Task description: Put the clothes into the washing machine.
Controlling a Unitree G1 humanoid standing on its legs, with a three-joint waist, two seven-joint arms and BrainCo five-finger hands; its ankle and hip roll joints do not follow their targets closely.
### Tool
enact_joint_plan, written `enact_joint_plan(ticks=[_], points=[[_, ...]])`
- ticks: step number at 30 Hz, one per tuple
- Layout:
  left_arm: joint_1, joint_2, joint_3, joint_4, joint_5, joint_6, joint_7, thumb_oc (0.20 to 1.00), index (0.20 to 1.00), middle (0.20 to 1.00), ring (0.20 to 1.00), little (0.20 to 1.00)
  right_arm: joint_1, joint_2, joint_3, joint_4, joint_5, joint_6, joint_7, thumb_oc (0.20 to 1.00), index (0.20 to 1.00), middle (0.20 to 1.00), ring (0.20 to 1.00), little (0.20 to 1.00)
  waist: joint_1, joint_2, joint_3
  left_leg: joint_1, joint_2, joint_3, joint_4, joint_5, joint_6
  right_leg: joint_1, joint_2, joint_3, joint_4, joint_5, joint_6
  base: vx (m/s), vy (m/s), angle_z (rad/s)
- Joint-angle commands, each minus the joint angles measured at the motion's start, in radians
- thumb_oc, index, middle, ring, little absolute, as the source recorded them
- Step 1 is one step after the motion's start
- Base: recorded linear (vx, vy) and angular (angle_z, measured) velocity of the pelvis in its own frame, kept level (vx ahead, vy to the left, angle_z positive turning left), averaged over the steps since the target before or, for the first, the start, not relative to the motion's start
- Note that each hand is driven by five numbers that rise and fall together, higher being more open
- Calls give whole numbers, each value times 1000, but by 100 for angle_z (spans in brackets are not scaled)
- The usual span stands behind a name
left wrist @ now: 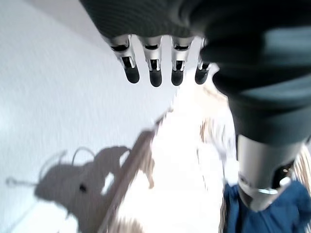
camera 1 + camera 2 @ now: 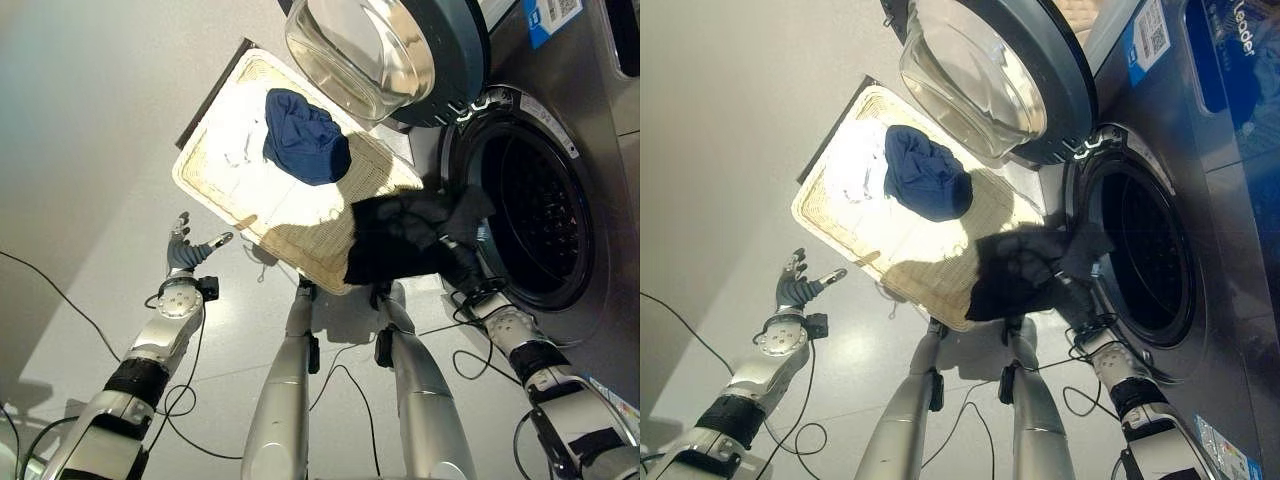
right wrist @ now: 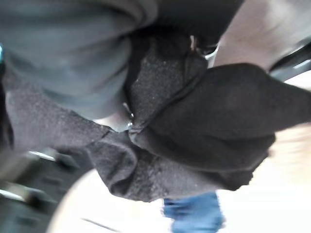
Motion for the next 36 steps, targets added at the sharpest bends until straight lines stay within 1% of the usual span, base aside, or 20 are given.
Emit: enact_joint_plan(ticks=[1,2,5,6,7,8,9,10,11,12,13,14,19,21,22,23,25,30,32,36], points=[[32,-10,41,5,11,-54,-14,1000,1000,1000,1000,1000,24,-35,-130,-151,411,-239,-132,200,200,200,200,200,-45,-5,-17,34,-62,70,-1,-71,-24,84,-26,-3,-176,126,131,0,0,0],[39,-10,43,8,11,-60,-17,1000,1000,1000,1000,1000,26,-35,-159,-159,455,-260,-140,200,200,200,200,200,-47,-5,-17,37,-62,69,-1,-73,-23,87,-24,0,-176,124,131,52,-3,-4],[75,0,30,15,-9,-95,-34,1000,1000,1000,1000,1000,26,-4,-376,-241,510,-591,-350,200,200,200,200,200,-55,-6,-17,52,-63,66,-1,-87,-19,102,-19,13,-177,118,130,27,0,-9],[76,3,24,13,-13,-94,-34,1000,1000,1000,1000,1000,21,-13,-400,-251,510,-636,-384,200,200,200,200,200,-55,-5,-17,56,-63,65,-1,-90,-19,107,-19,13,-178,117,131,23,-17,-7],[73,15,15,-1,-18,-82,-42,1000,1000,1000,1000,1000,-11,-57,-454,-260,510,-866,-478,200,200,200,200,200,-52,-4,-17,60,-65,60,-1,-94,-17,112,-19,14,-181,118,131,0,0,0],[70,21,8,-9,-24,-76,-44,1000,1000,1000,1000,1000,-32,-81,-478,-277,510,-986,-510,200,200,200,200,200,-51,-2,-17,61,-66,57,-1,-97,-16,114,-19,13,-183,118,130,0,0,0],[67,26,6,-17,-29,-70,-43,1000,1000,1000,1000,1000,-46,-91,-494,-291,510,-1022,-518,200,200,200,200,200,-52,-1,-17,55,-67,56,-1,-91,-14,107,-18,14,-181,123,128,0,0,0],[57,40,-1,-42,-35,-44,-51,1000,1000,1000,1000,1000,-69,-120,-523,-298,510,-1128,-553,200,200,200,200,200,-52,1,-17,51,-69,49,0,-88,-13,100,-18,16,-174,125,126,-12,-16,-5],[55,40,-2,-45,-36,-41,-51,1000,1000,1000,1000,1000,-71,-122,-522,-298,510,-1135,-556,200,200,200,200,200,-51,2,-17,50,-69,49,0,-88,-13,98,-18,16,-173,124,127,13,-19,-4],[43,46,-19,-65,-32,-14,-45,1000,1000,1000,1000,1000,-97,-152,-528,-294,501,-1205,-614,576,576,576,576,576,-52,6,-17,49,-71,45,1,-86,-10,95,-19,18,-169,125,126,0,0,0],[40,45,-25,-73,-29,-4,-44,1000,1000,1000,1000,1000,-105,-162,-527,-299,493,-1224,-633,758,758,758,758,758,-52,8,-17,48,-73,42,1,-85,-8,95,-20,19,-168,124,126,0,0,0],[32,44,-30,-81,-24,10,-49,1000,1000,1000,1000,1000,-115,-178,-522,-302,470,-1237,-689,1000,1000,1000,1000,1000,-51,12,-17,46,-75,39,2,-84,-5,92,-21,19,-166,124,125,0,0,0],[23,41,-45,-89,-24,23,-53,1000,1000,1000,1000,1000,-128,-190,-505,-305,473,-1249,-738,1000,1000,1000,1000,1000,-52,17,-17,40,-77,38,5,-82,-3,89,-23,17,-166,125,125,2,-1,-1],[13,22,-76,-72,-15,29,-58,1000,1000,1000,1000,1000,-145,-145,-466,-333,510,-1117,-742,1000,1000,1000,1000,1000,-46,31,-17,35,-82,36,10,-76,1,93,-29,10,-167,125,119,0,0,0],[7,22,-83,-69,-8,33,-56,1000,1000,1000,1000,1000,-149,-120,-450,-350,510,-1005,-721,1000,1000,1000,1000,1000,-44,33,-17,32,-84,36,11,-75,3,91,-32,4,-168,128,119,0,0,0],[4,22,-84,-67,-4,34,-55,1000,1000,1000,1000,1000,-150,-109,-441,-352,510,-974,-715,1000,1000,1000,1000,1000,-43,34,-17,31,-85,37,11,-74,4,91,-33,2,-169,129,119,0,0,0],[-8,28,-89,-60,35,24,-24,1000,1000,1000,1000,1000,-164,-67,-390,-359,510,-840,-691,1000,1000,1000,1000,1000,-37,37,-17,25,-86,44,7,-70,7,90,-38,-6,-175,133,120,0,0,0],[-18,42,-81,-63,163,1,82,1000,1000,1000,1000,1000,-146,-12,-345,-385,510,-766,-659,1000,1000,1000,1000,1000,-38,33,-17,18,-82,50,4,-66,5,84,-38,-10,-178,134,119,0,0,0],[-27,47,-72,-76,258,-24,166,1000,1000,1000,1000,1000,-101,37,-312,-419,510,-663,-548,1000,1000,1000,1000,1000,-45,21,-17,13,-77,58,1,-62,4,78,-31,-5,-173,129,114,0,0,0],[-33,46,-63,-83,301,-40,220,1000,1000,1000,1000,1000,-64,59,-287,-437,510,-619,-485,1000,1000,1000,1000,1000,-51,13,-17,9,-75,60,1,-61,4,72,-27,1,-170,128,111,0,0,0]])
